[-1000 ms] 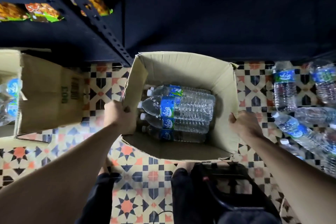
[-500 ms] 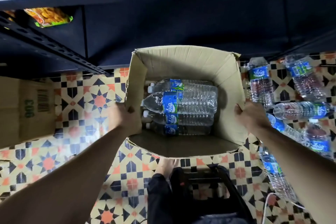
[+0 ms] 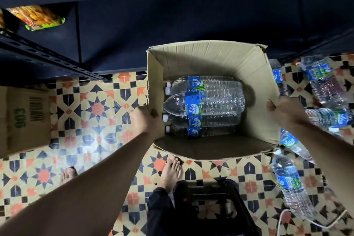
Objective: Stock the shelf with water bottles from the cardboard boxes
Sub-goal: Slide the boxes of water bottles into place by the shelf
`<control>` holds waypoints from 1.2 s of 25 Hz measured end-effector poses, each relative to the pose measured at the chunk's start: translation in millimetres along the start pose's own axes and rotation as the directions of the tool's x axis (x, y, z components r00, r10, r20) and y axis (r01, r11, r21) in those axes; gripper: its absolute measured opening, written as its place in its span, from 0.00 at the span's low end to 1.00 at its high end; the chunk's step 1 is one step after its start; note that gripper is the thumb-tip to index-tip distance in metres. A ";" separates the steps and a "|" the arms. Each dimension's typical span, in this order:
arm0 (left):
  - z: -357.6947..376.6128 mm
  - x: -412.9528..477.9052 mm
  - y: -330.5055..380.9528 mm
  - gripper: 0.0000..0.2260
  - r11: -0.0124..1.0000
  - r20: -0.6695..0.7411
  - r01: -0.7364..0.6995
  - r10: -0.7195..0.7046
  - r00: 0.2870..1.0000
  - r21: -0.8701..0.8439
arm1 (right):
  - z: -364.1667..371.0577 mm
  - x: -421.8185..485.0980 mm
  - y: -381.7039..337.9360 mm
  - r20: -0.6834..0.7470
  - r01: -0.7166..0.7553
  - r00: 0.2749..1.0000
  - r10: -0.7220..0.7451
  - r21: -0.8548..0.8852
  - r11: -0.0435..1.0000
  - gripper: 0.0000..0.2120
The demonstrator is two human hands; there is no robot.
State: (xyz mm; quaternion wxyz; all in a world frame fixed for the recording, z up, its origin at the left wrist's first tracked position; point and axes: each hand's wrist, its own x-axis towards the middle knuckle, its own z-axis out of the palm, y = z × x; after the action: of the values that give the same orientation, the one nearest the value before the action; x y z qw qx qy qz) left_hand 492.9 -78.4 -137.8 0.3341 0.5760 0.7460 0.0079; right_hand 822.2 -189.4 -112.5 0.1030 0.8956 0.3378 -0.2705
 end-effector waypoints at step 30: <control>-56.0 -31.1 -13.7 0.16 0.991 0.228 0.007 0.025 0.973 -0.136 | 25.5 -102.7 -56.2 -0.226 0.059 0.973 0.034 0.391 0.919 0.29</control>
State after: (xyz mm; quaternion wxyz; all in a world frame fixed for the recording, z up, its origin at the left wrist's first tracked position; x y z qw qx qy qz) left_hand 456.3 -88.9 -84.5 0.4562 0.5525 0.6976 -0.0064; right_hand 710.3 -213.0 -76.9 -0.1211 0.9209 0.2915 -0.2288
